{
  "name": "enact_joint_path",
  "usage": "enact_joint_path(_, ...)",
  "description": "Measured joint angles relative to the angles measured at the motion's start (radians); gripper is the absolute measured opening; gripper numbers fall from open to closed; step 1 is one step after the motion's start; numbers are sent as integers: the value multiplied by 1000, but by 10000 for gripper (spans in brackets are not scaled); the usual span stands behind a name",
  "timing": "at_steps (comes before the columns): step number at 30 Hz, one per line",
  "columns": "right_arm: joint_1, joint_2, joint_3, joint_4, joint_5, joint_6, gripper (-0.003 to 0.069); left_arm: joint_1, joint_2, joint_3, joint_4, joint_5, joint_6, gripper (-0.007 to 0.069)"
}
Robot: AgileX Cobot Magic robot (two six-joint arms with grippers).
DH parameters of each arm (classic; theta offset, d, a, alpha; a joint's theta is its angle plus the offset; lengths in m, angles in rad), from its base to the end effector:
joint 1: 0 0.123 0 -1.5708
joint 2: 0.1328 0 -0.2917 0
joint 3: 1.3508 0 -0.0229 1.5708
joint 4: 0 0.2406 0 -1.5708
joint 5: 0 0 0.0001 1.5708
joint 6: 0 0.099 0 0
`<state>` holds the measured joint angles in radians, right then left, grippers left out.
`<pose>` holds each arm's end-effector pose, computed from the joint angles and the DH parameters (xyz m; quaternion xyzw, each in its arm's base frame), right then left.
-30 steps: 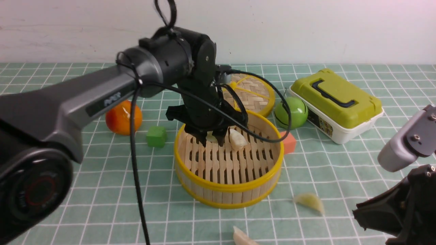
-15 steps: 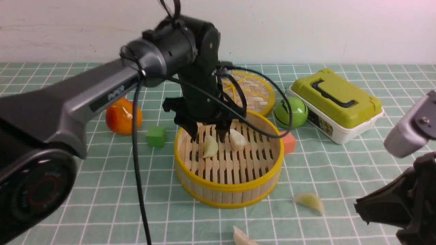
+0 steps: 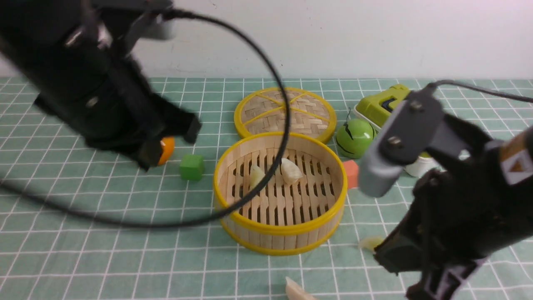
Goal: Put the dumplings into the steamer on the table with the blue tablecloth.
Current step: 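Reach for and grasp a dumpling lying on the table beside the steamer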
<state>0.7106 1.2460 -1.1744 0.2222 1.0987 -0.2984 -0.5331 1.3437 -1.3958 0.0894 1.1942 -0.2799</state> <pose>0.1623 0.1653 0.3507 -0.4442 0.8564 0.1548 0.2128 0.2249 -0.1232 0.3837 0.1272 0.9576 -0.0600 0.2516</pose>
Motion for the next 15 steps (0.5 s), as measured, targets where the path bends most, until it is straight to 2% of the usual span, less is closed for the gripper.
enact_joint_path(4,89,138,-10,-59,-34,62,2,0,-255,318,-2,-104,-54,-14)
enact_joint_path(8,99,252,-13,-62,-86,76,43,0,-438,481,-6,-126,-90,-14)
enact_joint_path(12,99,366,-14,-77,-134,76,195,0,-579,580,-6,-130,-110,-14)
enact_joint_path(14,99,420,-14,-80,-164,76,311,0,-614,602,-8,-129,-112,-14)
enact_joint_path(15,99,425,-14,-81,-168,76,323,0,-623,605,-8,-127,-112,-14)
